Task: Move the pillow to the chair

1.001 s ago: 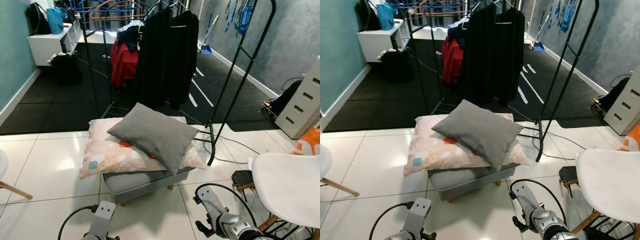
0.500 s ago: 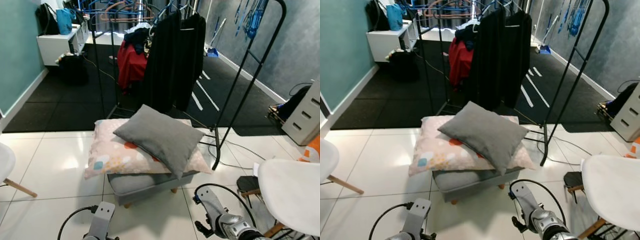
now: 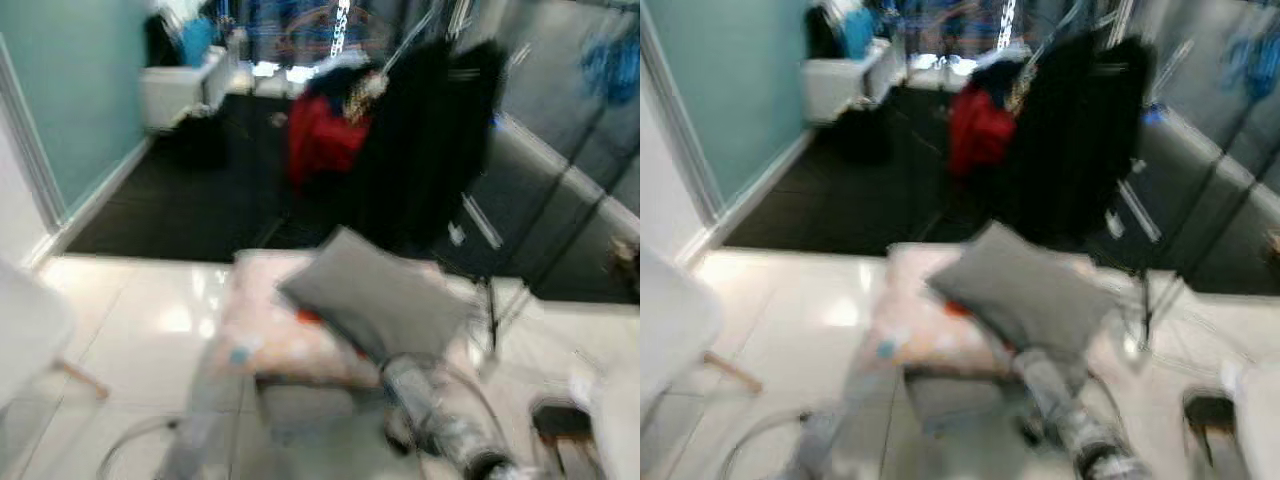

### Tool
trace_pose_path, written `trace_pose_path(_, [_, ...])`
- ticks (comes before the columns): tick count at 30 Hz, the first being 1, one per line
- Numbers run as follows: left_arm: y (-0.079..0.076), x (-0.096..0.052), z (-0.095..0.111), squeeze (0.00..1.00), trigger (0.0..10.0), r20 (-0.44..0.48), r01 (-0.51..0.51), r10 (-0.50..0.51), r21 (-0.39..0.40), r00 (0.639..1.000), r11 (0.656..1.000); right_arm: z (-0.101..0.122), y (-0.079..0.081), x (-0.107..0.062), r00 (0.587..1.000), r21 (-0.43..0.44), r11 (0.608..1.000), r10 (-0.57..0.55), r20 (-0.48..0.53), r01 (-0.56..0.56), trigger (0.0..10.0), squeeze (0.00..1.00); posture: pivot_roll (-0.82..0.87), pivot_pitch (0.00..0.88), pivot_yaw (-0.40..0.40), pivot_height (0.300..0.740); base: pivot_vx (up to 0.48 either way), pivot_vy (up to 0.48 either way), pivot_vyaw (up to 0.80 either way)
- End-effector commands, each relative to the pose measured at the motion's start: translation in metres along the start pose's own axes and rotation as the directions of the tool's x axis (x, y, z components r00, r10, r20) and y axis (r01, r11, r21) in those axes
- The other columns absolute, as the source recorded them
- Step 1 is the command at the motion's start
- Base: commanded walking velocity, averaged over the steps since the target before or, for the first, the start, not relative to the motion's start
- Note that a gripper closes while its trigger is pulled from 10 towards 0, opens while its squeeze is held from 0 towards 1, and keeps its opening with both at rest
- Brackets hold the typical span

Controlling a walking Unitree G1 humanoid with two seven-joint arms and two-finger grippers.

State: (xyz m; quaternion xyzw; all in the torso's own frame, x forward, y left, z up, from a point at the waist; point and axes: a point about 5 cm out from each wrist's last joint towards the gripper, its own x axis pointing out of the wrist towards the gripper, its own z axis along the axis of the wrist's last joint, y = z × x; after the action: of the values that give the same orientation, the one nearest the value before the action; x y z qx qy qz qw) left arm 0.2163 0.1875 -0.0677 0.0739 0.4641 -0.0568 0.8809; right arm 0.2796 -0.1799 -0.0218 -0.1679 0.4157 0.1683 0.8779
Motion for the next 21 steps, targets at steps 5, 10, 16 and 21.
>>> trace_pose_path(5, [-0.0113,0.0019,0.0093,0.00,10.0,0.031,0.035,-0.035,0.012,0.999,0.999,-0.0224,-0.0088,-0.0040,0.997,0.033,0.999,-0.024,-0.072,0.026,10.0,0.00,-0.15,0.000,-0.073,0.740,0.403,0.000,0.00])
trace_pose_path(10, [-0.0116,0.0019,0.0093,0.00,10.0,0.032,0.036,-0.036,0.008,0.999,0.999,-0.0225,-0.0091,-0.0041,0.997,0.032,0.999,-0.024,-0.072,0.026,10.0,0.00,-0.15,0.000,-0.072,0.740,0.399,0.000,0.00])
trace_pose_path(16, [-0.0123,0.0019,0.0094,0.00,10.0,0.033,0.045,-0.045,0.008,0.998,0.999,-0.0227,-0.0094,-0.0042,0.997,0.031,0.999,-0.025,-0.073,0.027,10.0,0.00,-0.15,0.000,-0.072,0.740,0.065,0.000,0.00])
trace_pose_path(21, [-0.0133,0.0019,0.0094,0.00,10.0,0.033,0.059,-0.059,0.003,0.998,0.998,-0.0227,-0.0098,-0.0043,0.997,0.032,0.999,-0.029,-0.073,0.031,10.0,0.00,-0.15,0.000,-0.072,0.740,0.000,-0.480,0.00])
